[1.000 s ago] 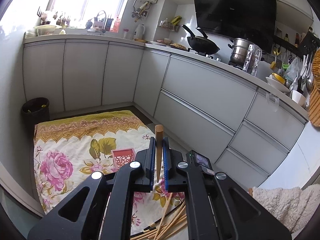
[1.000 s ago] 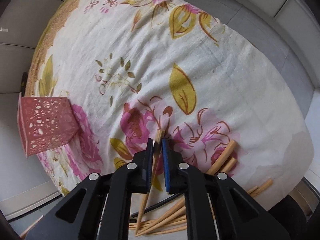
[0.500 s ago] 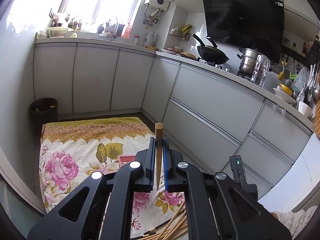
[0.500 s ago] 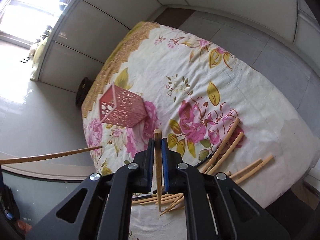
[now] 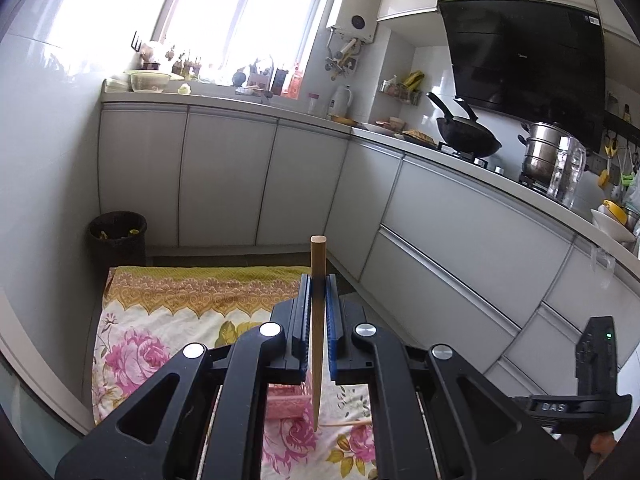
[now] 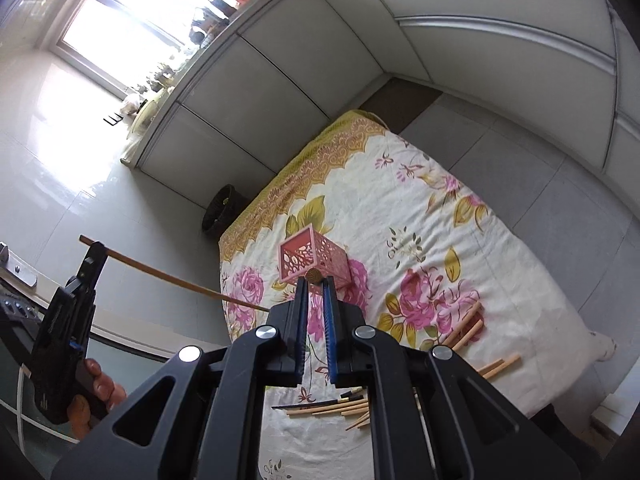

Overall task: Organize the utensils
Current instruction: 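Lower both chopsticks into the pink lattice holder and open both tools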

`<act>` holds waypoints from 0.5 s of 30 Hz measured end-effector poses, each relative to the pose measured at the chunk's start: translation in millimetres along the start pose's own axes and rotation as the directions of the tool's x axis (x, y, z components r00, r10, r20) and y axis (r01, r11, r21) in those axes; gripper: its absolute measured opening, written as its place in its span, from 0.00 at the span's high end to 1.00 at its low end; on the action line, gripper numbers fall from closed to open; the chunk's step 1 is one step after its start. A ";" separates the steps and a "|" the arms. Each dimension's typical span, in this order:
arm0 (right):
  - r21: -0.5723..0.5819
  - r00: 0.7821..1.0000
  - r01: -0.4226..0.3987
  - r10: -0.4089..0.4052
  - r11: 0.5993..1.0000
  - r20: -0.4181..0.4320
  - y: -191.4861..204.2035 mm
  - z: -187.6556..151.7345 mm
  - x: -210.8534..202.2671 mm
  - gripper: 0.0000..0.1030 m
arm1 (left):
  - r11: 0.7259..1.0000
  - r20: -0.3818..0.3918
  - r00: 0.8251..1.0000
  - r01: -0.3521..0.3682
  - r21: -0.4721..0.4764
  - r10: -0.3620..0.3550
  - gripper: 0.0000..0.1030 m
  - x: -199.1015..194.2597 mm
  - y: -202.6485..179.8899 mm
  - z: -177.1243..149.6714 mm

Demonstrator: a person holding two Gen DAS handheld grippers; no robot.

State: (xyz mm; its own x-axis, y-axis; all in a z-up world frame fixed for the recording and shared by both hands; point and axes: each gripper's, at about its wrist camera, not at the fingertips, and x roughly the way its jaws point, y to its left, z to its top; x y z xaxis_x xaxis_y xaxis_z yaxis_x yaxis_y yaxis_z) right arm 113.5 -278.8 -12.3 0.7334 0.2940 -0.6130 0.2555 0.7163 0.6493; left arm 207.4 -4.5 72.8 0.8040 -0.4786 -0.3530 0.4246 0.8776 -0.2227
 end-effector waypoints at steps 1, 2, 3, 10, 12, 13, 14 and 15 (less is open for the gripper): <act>-0.009 1.000 0.003 -0.003 1.000 0.010 2.4 4.3 -4.0 0.92 | 1.000 0.006 1.000 -0.014 -0.001 0.014 0.94 5.6 -0.2 3.0; -0.018 1.000 0.005 -0.005 1.000 0.019 3.6 8.2 -6.3 0.92 | 0.999 0.013 0.999 -0.038 0.001 0.038 0.94 12.3 -0.5 5.6; -0.024 1.000 0.008 -0.008 1.000 0.027 4.8 12.4 -8.8 0.92 | 0.998 0.014 0.998 -0.060 0.003 0.060 0.94 19.8 -0.8 8.0; -0.045 0.999 0.016 -0.013 0.999 0.050 11.7 39.4 -13.3 0.92 | 0.992 -0.028 0.991 -0.130 0.004 0.130 0.94 75.2 11.7 -0.1; -0.049 0.998 0.007 -0.004 0.999 0.060 15.0 45.3 -12.3 0.92 | 0.993 -0.053 0.991 -0.121 -0.009 0.120 0.93 90.8 19.2 -7.9; -0.052 0.998 0.004 -0.001 0.999 0.066 17.0 47.6 -11.0 0.92 | 0.992 -0.077 0.990 -0.122 -0.013 0.121 0.93 97.9 22.9 -12.2; -0.056 0.997 0.000 0.004 0.998 0.074 19.3 50.8 -10.3 0.92 | 0.992 -0.101 0.988 -0.122 -0.019 0.119 0.86 103.7 26.8 -16.3; -0.059 0.997 0.000 0.004 0.998 0.080 21.0 53.6 -9.2 0.92 | 0.993 -0.123 0.986 -0.117 -0.023 0.113 0.79 107.0 29.5 -19.4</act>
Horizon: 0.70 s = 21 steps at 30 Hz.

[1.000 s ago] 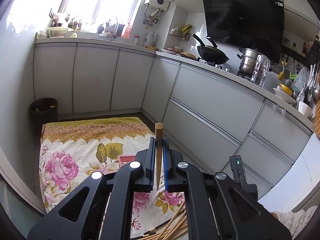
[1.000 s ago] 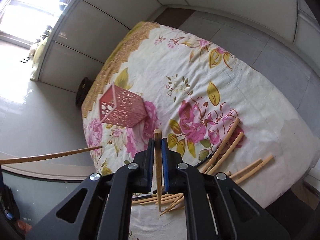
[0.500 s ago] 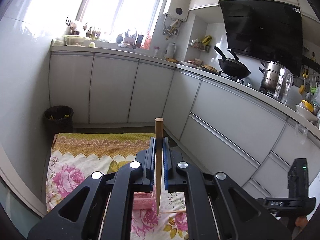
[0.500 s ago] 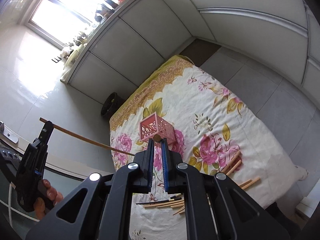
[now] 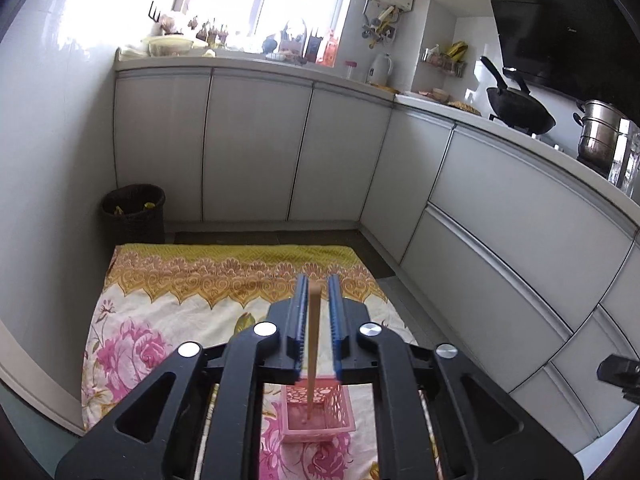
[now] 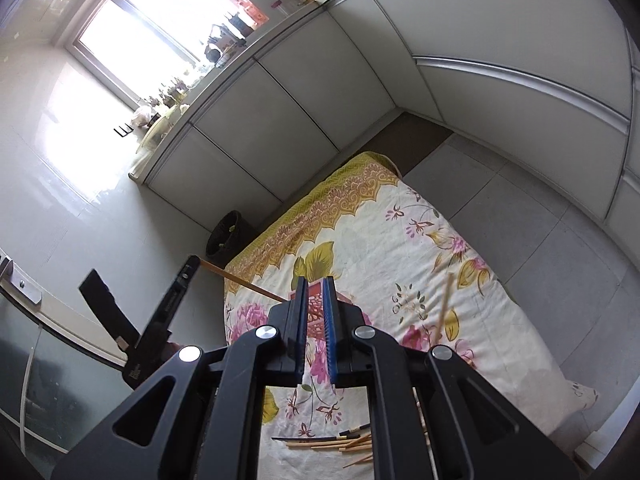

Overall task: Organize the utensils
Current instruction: 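Lower both chopsticks into the pink lattice holder and open both tools, then grasp another wooden chopstick from the pile with the right tool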

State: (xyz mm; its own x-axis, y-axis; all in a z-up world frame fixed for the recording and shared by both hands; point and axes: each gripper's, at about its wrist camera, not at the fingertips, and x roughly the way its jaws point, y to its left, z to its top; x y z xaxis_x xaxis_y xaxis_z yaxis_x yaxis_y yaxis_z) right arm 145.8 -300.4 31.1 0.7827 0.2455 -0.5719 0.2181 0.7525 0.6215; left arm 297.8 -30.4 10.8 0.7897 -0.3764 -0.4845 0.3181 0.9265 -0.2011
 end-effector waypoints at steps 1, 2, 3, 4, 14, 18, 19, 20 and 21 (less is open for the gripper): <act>-0.001 1.000 -0.002 0.002 1.000 0.004 1.2 2.5 1.3 0.92 | 1.000 -0.005 1.000 0.001 -0.009 -0.001 0.74 -0.5 2.0 -2.6; 0.000 1.000 -0.003 0.003 1.000 0.002 1.6 5.0 2.9 0.92 | 1.000 0.007 1.000 0.003 -0.014 -0.003 0.74 -4.4 3.9 -4.5; 0.004 1.000 -0.002 0.002 1.000 -0.002 0.6 6.7 4.9 0.92 | 1.000 0.031 1.000 0.001 -0.015 -0.001 0.74 -10.6 5.7 -5.8; 0.008 1.000 0.003 -0.003 1.000 -0.004 -1.2 7.7 7.4 0.92 | 1.000 0.058 0.998 0.003 -0.017 -0.002 0.74 -17.5 7.2 -6.4; 0.023 0.890 0.367 -0.344 0.930 -0.299 -110.6 4.7 106.3 0.67 | 0.994 0.212 0.973 0.102 -0.031 -0.093 0.66 -100.8 10.2 9.2; 0.154 0.810 0.470 -0.355 0.869 -0.467 -188.4 -15.2 135.4 0.67 | 0.988 0.276 0.952 0.149 -0.036 -0.134 0.58 -142.2 12.0 -0.5; 0.196 0.805 0.470 -0.327 0.861 -0.495 -200.6 -21.4 140.5 0.67 | 0.986 0.283 0.949 0.160 -0.042 -0.142 0.55 -147.0 11.7 -0.5; 0.216 0.802 0.470 -0.312 0.856 -0.510 -205.4 -26.2 144.5 0.69 | 0.985 0.281 0.948 0.169 -0.045 -0.150 0.53 -150.3 10.7 0.0; 0.224 0.796 0.476 -0.308 0.850 -0.522 -208.1 -29.7 149.8 0.69 | 0.984 0.274 0.949 0.175 -0.045 -0.157 0.53 -152.0 9.1 1.4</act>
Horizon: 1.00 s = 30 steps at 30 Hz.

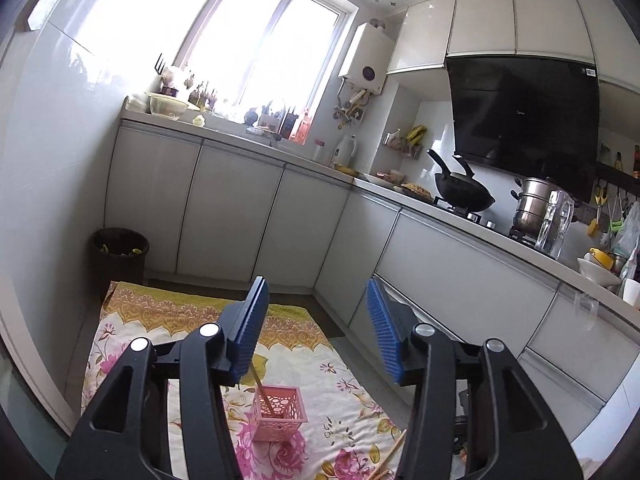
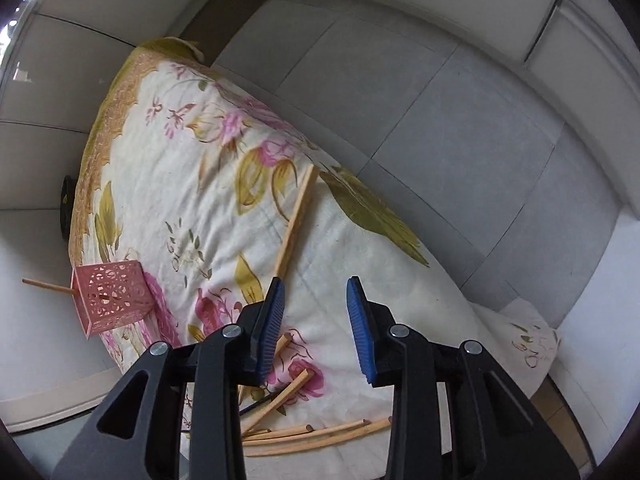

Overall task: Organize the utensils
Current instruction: 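Grasp another wooden chopstick from the pile with the right tool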

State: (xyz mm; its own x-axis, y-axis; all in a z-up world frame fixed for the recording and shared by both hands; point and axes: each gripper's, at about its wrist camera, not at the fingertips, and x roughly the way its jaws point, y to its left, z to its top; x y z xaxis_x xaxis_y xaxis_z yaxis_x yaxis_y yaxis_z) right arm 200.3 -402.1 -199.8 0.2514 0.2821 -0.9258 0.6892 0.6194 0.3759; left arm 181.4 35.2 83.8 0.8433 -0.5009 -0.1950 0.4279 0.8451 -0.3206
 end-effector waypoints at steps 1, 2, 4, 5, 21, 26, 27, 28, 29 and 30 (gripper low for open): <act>0.011 1.000 0.010 -0.010 1.000 -0.003 1.7 0.1 3.5 0.69 | 1.000 -0.005 1.000 0.008 -0.001 -0.008 0.53 -1.3 -2.3 -0.2; 0.021 1.000 0.028 -0.028 0.999 -0.002 4.2 1.4 8.3 0.69 | 1.000 -0.007 1.000 0.012 -0.001 -0.012 0.52 -2.1 -3.8 0.0; 0.034 0.998 0.057 -0.057 0.998 0.003 11.4 6.1 17.0 0.69 | 1.000 -0.020 1.000 0.012 0.009 -0.011 0.52 -3.6 -8.2 -3.1; 0.040 0.997 0.071 -0.071 0.997 0.010 14.6 10.4 20.0 0.69 | 1.000 -0.026 1.000 0.013 0.020 -0.013 0.52 -4.8 -10.5 -4.1; -0.076 0.969 0.053 -0.033 0.996 0.244 67.3 -9.1 -3.1 0.92 | 1.000 -0.053 0.999 -0.008 -0.023 0.007 0.50 -11.8 9.3 -8.7; -0.202 0.943 -0.052 0.115 0.978 0.312 92.0 -49.8 -62.5 0.93 | 0.999 -0.025 1.000 -0.005 -0.032 0.004 0.50 -22.2 9.9 -5.7; -0.227 0.935 -0.063 0.137 0.972 0.326 99.7 -57.5 -72.2 0.93 | 0.999 -0.022 1.000 -0.007 -0.035 0.006 0.50 -23.2 11.2 -4.9; -0.258 0.923 -0.073 0.163 0.963 0.348 107.0 -66.8 -86.2 0.93 | 0.999 -0.020 1.000 -0.008 -0.040 0.008 0.50 -24.3 12.2 -4.8; -0.287 0.911 -0.084 0.191 0.954 0.366 113.4 -74.3 -97.6 0.93 | 0.999 -0.020 1.000 -0.010 -0.045 0.009 0.50 -24.3 13.2 -4.2; -0.314 0.898 -0.095 0.218 0.945 0.383 121.7 -82.6 -110.2 0.93 | 0.999 -0.020 1.000 -0.013 -0.051 0.012 0.50 -25.0 14.7 -4.4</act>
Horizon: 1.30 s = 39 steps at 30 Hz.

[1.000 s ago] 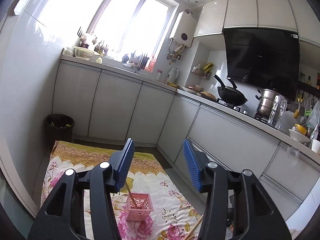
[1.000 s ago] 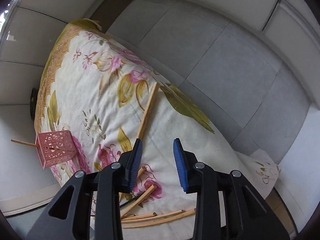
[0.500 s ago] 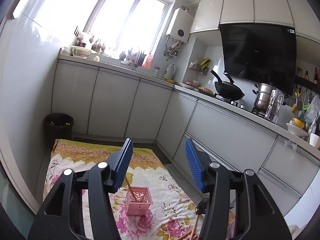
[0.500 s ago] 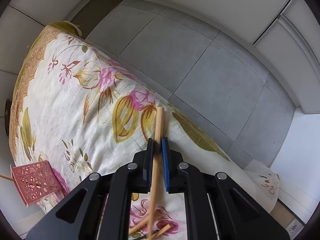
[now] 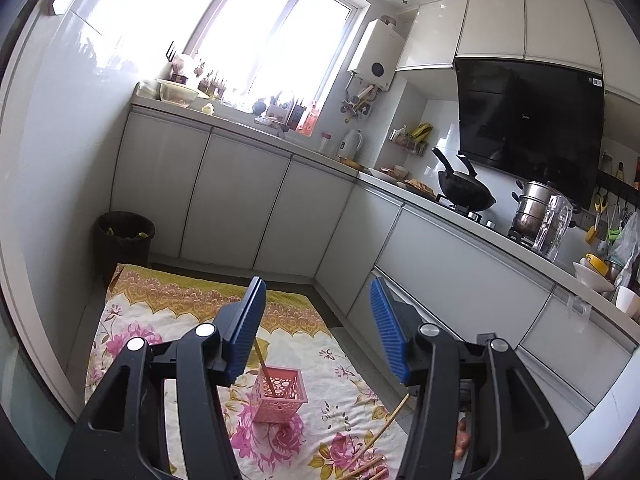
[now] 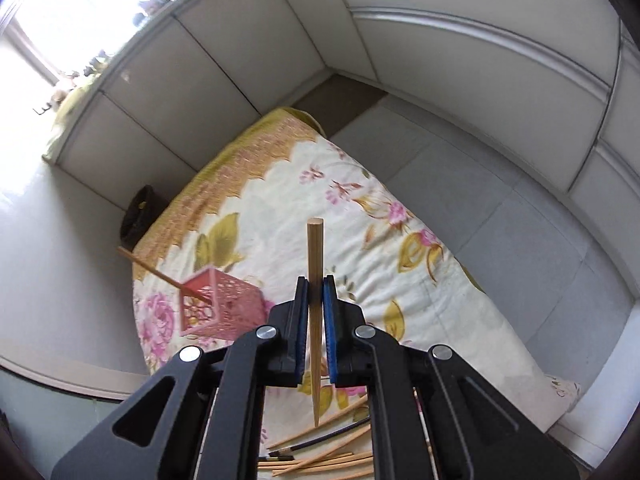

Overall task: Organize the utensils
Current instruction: 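Grasp another wooden chopstick from the pile with the right tool, then carry the chopstick over the pink holder and open the right tool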

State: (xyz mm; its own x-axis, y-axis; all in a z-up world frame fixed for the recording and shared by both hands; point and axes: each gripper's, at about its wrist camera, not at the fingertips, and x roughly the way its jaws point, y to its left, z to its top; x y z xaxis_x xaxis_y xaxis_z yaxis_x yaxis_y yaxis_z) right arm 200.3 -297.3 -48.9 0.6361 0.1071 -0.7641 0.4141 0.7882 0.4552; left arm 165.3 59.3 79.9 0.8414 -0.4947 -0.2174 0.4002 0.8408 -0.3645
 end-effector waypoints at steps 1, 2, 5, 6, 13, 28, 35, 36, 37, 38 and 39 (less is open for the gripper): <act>-0.022 0.999 -0.023 0.023 1.000 0.031 12.4 2.7 -11.5 0.93 | 1.000 0.001 1.000 -0.003 -0.006 0.004 0.50 -0.7 1.3 -0.1; -0.038 0.997 -0.043 0.045 0.998 0.059 21.6 6.4 -20.2 0.93 | 1.000 0.000 1.000 -0.008 -0.011 0.008 0.50 -0.7 3.6 0.6; -0.089 0.985 -0.104 0.115 0.991 0.125 50.2 14.5 -48.0 0.93 | 1.000 0.001 1.000 -0.020 -0.020 0.020 0.50 -1.6 8.6 1.4; -0.105 0.981 -0.116 0.131 0.988 0.143 60.8 17.9 -54.3 0.93 | 0.999 0.002 1.000 -0.024 -0.023 0.024 0.50 -1.8 10.0 1.7; -0.153 0.946 -0.151 0.187 0.977 0.263 110.6 48.5 -61.2 0.93 | 0.998 0.002 0.999 -0.045 -0.041 0.045 0.50 -1.0 19.4 3.6; -0.204 0.972 -0.100 0.140 0.974 0.191 118.6 28.0 69.6 0.82 | 0.991 -0.007 0.996 -0.094 -0.093 0.094 0.43 4.4 44.7 3.1; -0.191 0.933 -0.115 0.172 0.975 0.316 105.5 0.2 26.4 0.16 | 0.993 -0.008 0.996 -0.090 -0.083 0.089 0.20 1.4 39.7 2.5; -0.190 0.927 -0.099 0.160 0.977 0.340 101.5 -4.9 16.1 0.13 | 0.993 -0.015 0.996 -0.089 -0.073 0.088 0.17 2.3 37.4 1.5; -0.190 0.921 -0.080 0.146 0.978 0.362 97.0 -10.2 6.8 0.08 | 0.994 -0.021 0.996 -0.090 -0.065 0.088 0.12 3.3 35.3 0.2; -0.186 0.915 -0.053 0.122 0.981 0.385 92.6 -15.6 -2.0 0.06 | 0.994 -0.031 0.996 -0.088 -0.058 0.086 0.07 4.6 33.5 -1.4; -0.175 0.907 -0.013 0.085 0.984 0.413 86.4 -22.4 -11.4 0.06 | 0.996 -0.050 0.996 -0.079 -0.043 0.077 0.07 7.2 30.8 -3.0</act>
State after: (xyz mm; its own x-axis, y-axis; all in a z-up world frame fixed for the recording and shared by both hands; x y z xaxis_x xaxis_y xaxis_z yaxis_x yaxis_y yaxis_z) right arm 214.2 -216.8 -11.1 0.8810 -0.0860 -0.4653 0.2856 0.8807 0.3780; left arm 182.6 81.0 64.3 0.8503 -0.4392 -0.2900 0.3166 0.8671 -0.3847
